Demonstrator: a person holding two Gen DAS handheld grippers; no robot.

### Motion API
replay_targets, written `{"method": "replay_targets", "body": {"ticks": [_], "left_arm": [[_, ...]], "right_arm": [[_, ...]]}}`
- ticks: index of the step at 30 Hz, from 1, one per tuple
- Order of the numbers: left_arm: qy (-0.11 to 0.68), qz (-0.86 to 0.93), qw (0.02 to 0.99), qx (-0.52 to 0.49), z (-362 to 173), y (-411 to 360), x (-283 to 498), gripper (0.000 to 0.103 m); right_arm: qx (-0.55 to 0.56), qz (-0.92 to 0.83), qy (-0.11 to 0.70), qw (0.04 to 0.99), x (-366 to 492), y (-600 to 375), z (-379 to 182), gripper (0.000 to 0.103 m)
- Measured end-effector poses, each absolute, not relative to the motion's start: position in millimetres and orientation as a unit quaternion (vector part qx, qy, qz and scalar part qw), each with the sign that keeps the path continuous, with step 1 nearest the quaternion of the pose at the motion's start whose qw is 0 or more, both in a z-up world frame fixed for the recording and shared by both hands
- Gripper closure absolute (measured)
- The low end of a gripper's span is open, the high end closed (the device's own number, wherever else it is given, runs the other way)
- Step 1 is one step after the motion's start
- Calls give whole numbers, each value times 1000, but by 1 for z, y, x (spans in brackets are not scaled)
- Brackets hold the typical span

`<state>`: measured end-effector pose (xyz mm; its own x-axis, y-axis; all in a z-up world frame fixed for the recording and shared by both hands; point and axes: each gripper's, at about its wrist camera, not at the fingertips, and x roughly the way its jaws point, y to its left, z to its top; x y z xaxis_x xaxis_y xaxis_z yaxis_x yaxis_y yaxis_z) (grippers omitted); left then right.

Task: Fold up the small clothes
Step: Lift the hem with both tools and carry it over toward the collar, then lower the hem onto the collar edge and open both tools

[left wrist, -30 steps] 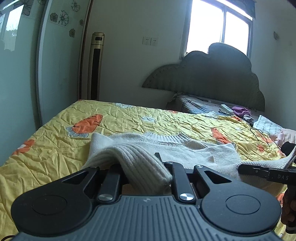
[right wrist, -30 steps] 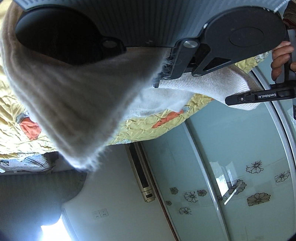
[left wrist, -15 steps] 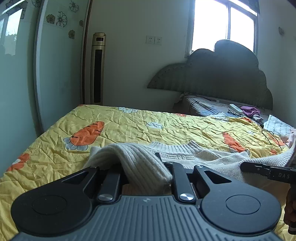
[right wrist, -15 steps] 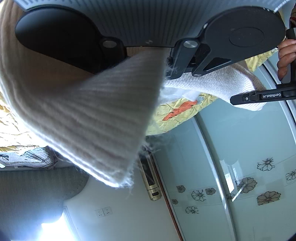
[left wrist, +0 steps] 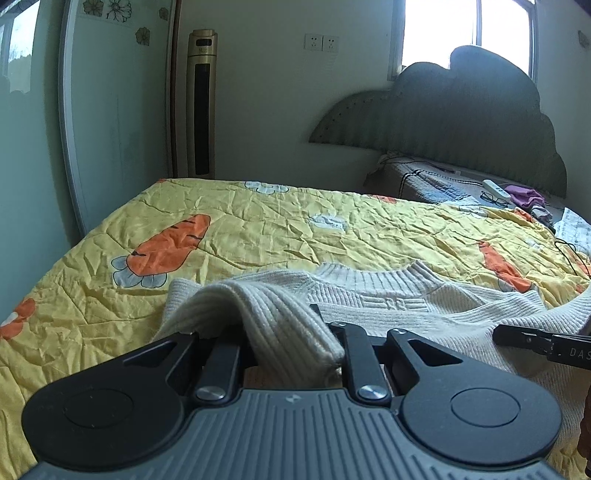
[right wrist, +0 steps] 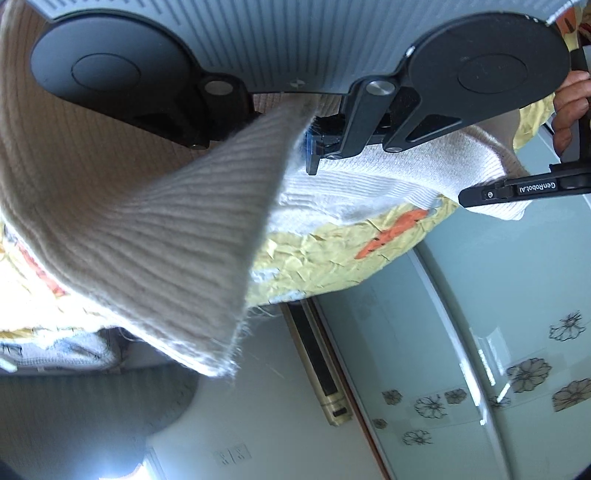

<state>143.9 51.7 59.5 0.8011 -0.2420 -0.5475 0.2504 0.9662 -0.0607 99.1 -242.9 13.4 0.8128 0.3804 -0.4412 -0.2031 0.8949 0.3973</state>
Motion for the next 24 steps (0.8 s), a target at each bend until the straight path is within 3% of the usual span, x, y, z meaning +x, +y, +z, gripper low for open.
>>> {"method": "replay_targets", "body": {"ticks": [10, 19, 22, 24], "left_arm": [[327, -113, 938, 13, 38, 44, 176, 87], [364, -110, 924, -34, 37, 53, 195, 87], [382, -115, 915, -65, 37, 60, 204, 86], [394, -119, 906, -96, 36, 67, 209, 84]], "right_arm": [[229, 148, 294, 916, 121, -254, -14, 88], [272, 147, 295, 904, 130, -264, -18, 78], [287, 145, 291, 901, 132, -269, -19, 70], [288, 138, 286, 904, 132, -271, -19, 60]]}}
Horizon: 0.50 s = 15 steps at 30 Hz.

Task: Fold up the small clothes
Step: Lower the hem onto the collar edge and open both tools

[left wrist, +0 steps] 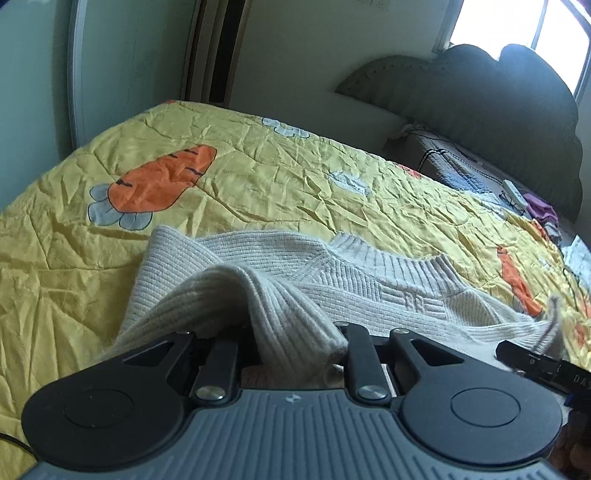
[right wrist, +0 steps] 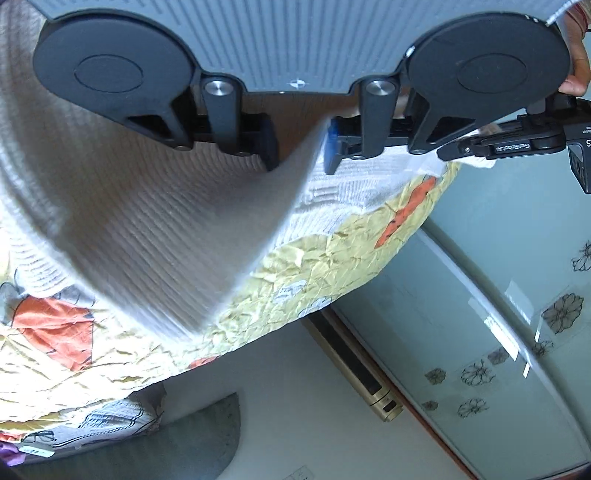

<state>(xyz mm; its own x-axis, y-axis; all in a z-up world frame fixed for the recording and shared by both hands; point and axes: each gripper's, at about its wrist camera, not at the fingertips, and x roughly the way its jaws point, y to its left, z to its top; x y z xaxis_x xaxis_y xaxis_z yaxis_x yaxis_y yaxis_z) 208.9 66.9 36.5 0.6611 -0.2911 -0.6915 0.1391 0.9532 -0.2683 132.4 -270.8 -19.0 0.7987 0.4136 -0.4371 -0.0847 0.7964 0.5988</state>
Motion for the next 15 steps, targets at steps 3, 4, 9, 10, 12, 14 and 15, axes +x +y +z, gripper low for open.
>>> {"method": "replay_targets", "body": {"ticks": [3, 4, 9, 10, 12, 14, 15], "left_arm": [[407, -123, 894, -142, 35, 77, 214, 82], [409, -123, 891, -152, 34, 79, 215, 81], [406, -126, 888, -176, 38, 86, 219, 73], [399, -124, 891, -178, 40, 88, 218, 70], [379, -119, 899, -184, 46, 92, 218, 46], [346, -102, 914, -187, 55, 97, 214, 25], [327, -85, 923, -183, 60, 100, 211, 19]], "right_arm": [[291, 130, 277, 906, 133, -275, -19, 50], [292, 127, 275, 907, 134, -275, -19, 49], [291, 126, 269, 909, 135, -275, -19, 46], [290, 126, 268, 910, 135, -276, -20, 45], [288, 125, 268, 911, 135, -274, -20, 44], [285, 122, 267, 912, 134, -273, -21, 43], [283, 121, 267, 913, 135, -273, -21, 43]]}}
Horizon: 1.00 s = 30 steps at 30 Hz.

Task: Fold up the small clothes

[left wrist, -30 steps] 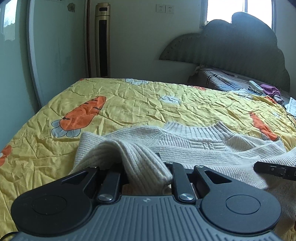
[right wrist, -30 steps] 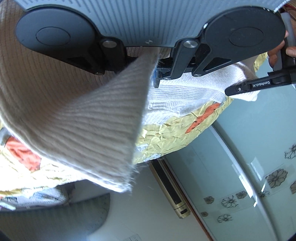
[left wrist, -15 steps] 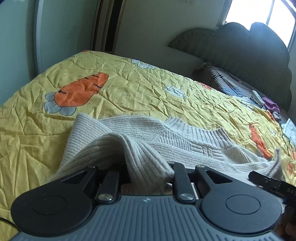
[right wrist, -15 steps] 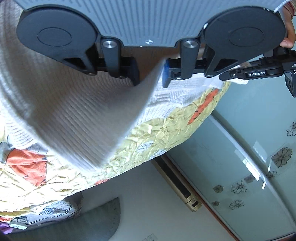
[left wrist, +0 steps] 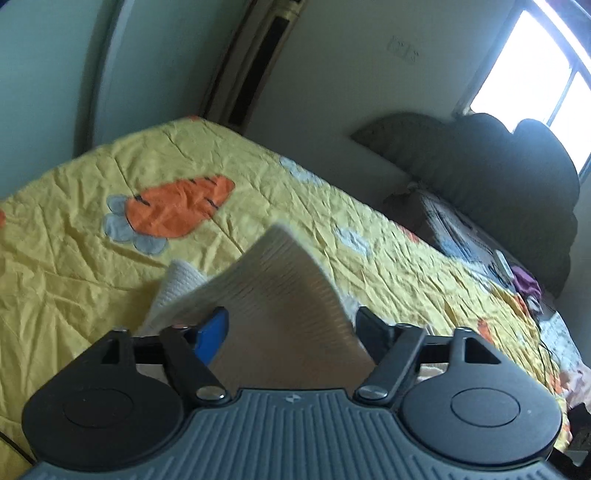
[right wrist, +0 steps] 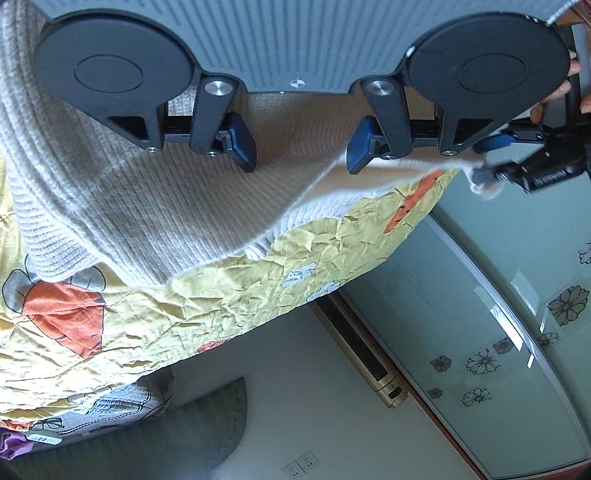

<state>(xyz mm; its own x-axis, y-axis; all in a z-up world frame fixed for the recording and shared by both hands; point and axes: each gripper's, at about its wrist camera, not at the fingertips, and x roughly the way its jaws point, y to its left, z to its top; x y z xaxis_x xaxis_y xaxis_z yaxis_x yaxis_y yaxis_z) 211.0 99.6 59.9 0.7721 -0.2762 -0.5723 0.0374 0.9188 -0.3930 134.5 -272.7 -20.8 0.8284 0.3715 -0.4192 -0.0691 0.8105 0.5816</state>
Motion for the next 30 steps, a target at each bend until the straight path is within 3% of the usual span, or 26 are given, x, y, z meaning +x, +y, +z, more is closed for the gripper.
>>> {"method": "replay_targets", "body": {"ticks": [3, 7, 12, 17, 21, 30], "left_arm": [[290, -47, 943, -154, 71, 106, 205, 19], [298, -40, 943, -145, 70, 111, 203, 19], [314, -38, 945, -78, 54, 93, 197, 19], [325, -22, 945, 24, 31, 71, 190, 19], [334, -17, 942, 35, 17, 71, 180, 19], [319, -22, 943, 91, -1, 57, 159, 18]], "right_arm": [[277, 114, 265, 916, 134, -271, -19, 42], [241, 111, 262, 928, 132, -260, -11, 39], [168, 110, 283, 938, 135, -233, -5, 22], [122, 76, 297, 944, 135, -223, -5, 21], [103, 86, 285, 949, 122, -212, 1, 8], [47, 82, 296, 951, 106, -182, -10, 5]]}}
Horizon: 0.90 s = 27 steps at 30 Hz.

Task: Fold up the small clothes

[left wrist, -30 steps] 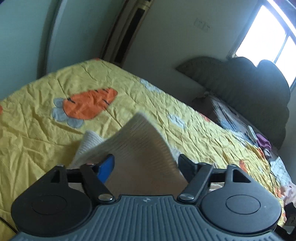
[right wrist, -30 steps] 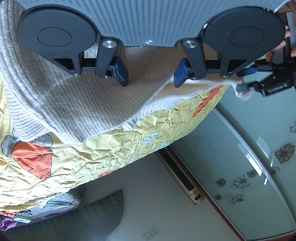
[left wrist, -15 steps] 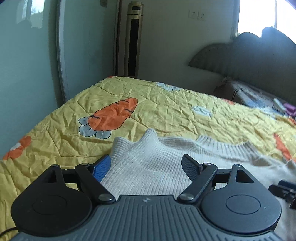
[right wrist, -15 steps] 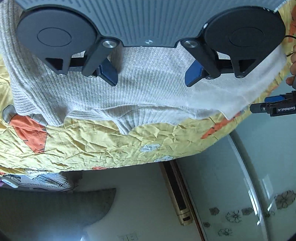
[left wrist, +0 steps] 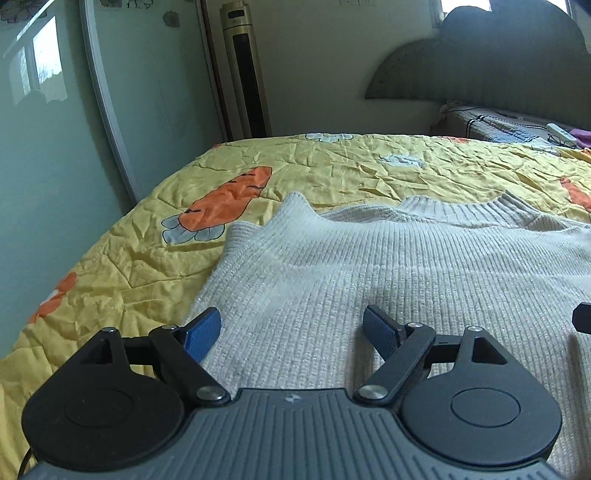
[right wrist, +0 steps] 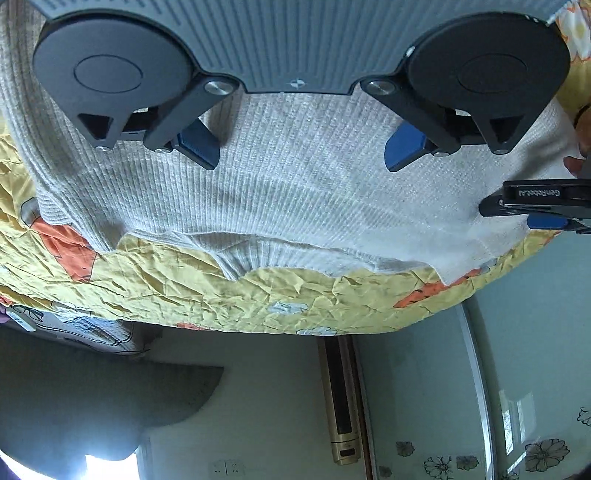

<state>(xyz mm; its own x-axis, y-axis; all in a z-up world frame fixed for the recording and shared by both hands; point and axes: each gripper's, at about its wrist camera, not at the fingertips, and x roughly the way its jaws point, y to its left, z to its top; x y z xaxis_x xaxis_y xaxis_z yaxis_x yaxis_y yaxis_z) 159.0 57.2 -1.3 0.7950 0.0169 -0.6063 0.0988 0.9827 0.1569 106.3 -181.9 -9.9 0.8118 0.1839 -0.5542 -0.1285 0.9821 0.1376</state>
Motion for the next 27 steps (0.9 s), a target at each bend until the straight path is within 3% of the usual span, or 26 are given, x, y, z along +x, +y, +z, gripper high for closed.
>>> {"method": "replay_targets", "body": {"ticks": [3, 8, 27], "left_arm": [[312, -19, 945, 97, -5, 56, 157, 17], [299, -14, 948, 106, -8, 54, 151, 16], [260, -11, 958, 122, -20, 53, 141, 14]], "right_arm": [[43, 102, 294, 949, 98, -173, -9, 0], [-16, 91, 297, 950, 96, -157, -21, 0], [-31, 85, 263, 961, 86, -152, -33, 0]]}}
